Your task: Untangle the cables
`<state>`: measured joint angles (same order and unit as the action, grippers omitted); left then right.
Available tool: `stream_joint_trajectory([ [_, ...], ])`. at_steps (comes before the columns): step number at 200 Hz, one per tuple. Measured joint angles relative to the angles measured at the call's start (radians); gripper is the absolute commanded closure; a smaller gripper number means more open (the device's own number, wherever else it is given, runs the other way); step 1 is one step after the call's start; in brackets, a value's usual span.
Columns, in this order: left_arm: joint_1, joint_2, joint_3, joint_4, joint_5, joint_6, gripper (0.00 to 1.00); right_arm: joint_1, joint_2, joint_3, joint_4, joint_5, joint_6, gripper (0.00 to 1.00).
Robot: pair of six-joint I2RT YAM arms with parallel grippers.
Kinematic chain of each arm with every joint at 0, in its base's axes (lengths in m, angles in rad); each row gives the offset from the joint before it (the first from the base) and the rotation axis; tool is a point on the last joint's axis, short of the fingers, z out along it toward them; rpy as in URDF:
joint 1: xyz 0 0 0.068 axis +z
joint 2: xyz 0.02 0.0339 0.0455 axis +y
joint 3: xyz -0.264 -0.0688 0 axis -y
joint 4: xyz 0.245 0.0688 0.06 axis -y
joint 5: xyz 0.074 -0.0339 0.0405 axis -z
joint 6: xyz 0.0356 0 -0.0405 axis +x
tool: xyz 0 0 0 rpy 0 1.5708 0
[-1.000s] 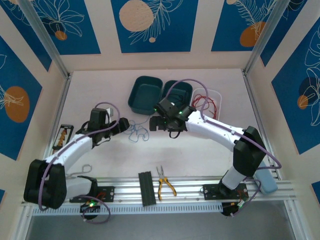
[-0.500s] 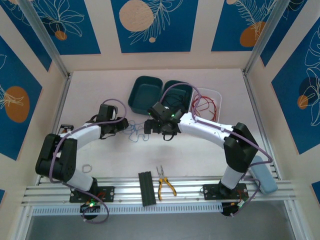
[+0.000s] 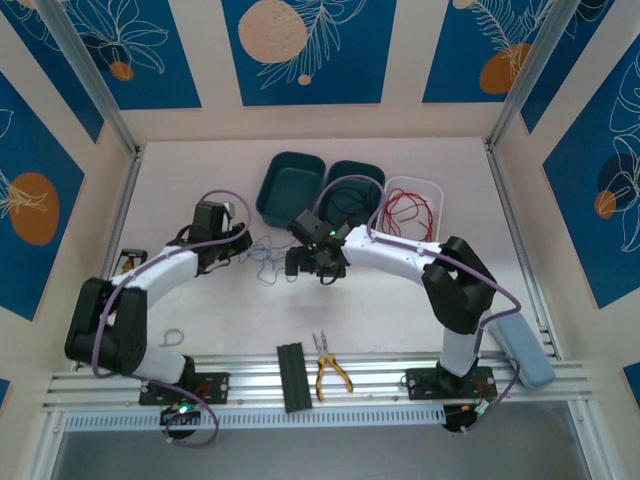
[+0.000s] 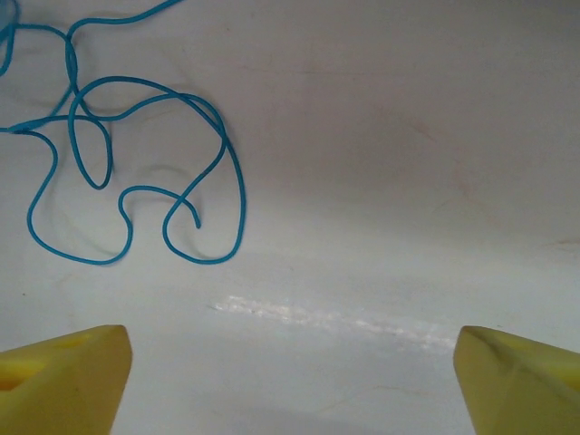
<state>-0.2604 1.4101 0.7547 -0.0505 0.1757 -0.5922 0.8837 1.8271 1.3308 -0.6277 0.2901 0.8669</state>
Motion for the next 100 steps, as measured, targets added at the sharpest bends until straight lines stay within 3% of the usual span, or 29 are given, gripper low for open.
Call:
stream_joint_trajectory([
  [45, 0.0, -0.198, 0.035, -0.113, 0.046, 0.053, 1.0, -0.021, 0.029, 0.039, 0.01, -0.042, -0.003, 0.2],
  [100, -0.001, -0.309, 0.1, -0.231, 0.13, 0.109, 1.0, -0.039, 0.029, 0.043, 0.062, -0.093, -0.022, 0.29],
])
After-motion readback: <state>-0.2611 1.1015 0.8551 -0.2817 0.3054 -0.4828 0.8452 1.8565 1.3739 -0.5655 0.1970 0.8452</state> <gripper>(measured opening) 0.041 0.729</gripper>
